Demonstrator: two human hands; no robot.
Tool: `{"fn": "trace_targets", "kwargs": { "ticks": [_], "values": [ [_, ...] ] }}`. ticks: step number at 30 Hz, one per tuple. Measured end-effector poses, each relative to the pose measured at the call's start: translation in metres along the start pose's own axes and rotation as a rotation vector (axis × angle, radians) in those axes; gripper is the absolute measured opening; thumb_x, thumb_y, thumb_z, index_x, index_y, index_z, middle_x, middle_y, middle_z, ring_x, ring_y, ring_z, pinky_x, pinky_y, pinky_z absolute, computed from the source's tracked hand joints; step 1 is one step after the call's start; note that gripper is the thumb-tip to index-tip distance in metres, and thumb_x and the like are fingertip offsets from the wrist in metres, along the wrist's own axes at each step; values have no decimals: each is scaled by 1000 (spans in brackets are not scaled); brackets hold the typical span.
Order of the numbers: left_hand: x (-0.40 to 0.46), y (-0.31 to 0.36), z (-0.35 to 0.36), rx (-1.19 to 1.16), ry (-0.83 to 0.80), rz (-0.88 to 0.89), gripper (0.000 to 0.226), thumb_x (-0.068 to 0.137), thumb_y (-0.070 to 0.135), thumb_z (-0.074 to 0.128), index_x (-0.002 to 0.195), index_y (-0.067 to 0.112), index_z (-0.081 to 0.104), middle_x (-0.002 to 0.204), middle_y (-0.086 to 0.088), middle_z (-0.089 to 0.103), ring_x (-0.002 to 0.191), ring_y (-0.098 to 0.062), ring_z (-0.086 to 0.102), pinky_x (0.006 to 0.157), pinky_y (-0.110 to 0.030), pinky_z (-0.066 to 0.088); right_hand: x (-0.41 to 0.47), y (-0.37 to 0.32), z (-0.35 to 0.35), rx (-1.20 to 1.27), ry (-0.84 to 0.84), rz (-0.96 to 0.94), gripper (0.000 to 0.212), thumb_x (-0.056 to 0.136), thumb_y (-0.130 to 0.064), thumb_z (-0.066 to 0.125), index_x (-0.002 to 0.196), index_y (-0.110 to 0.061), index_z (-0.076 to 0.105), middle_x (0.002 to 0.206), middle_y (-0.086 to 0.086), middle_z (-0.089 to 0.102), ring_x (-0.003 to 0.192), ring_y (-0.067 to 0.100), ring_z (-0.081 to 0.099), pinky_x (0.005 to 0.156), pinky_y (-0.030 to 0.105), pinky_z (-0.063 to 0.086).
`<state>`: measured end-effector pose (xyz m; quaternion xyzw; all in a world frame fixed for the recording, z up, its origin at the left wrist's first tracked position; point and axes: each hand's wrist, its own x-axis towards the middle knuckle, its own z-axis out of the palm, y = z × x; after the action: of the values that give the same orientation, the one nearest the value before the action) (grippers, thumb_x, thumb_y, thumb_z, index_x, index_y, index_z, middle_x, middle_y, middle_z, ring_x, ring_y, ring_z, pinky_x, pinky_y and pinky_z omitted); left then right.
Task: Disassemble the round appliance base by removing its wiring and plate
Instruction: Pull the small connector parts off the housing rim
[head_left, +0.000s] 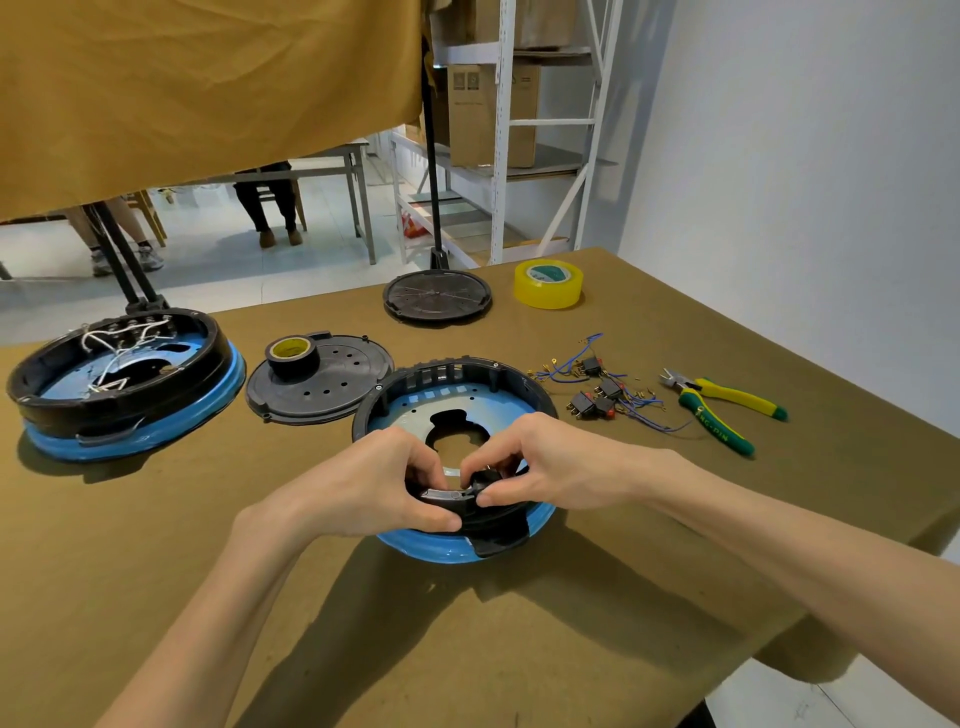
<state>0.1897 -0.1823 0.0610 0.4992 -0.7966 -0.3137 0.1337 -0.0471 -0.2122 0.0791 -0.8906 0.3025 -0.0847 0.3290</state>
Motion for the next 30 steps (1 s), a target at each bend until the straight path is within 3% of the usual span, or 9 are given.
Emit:
{"fn": "trace_targets", "kwargs": {
  "ticks": [11,30],
  "values": [
    [0,0,-1,-8,7,4,12,79,46,83,73,41,73,73,10,70,68,-11,64,64,-38,54,-1,1,0,20,-3,-3,13,101,-24,64,110,-23,73,93,5,69,86,27,61,78,53,51],
    [0,2,-3,-3,-11,-5,14,80,43,84,71,39,73,73,11,70,70,-11,65,66,-40,55,-2,3,2,43,16,-18,15,101,-22,63,111,-17,73,101,11,71,96,33,64,82,55,52]
  ]
}}
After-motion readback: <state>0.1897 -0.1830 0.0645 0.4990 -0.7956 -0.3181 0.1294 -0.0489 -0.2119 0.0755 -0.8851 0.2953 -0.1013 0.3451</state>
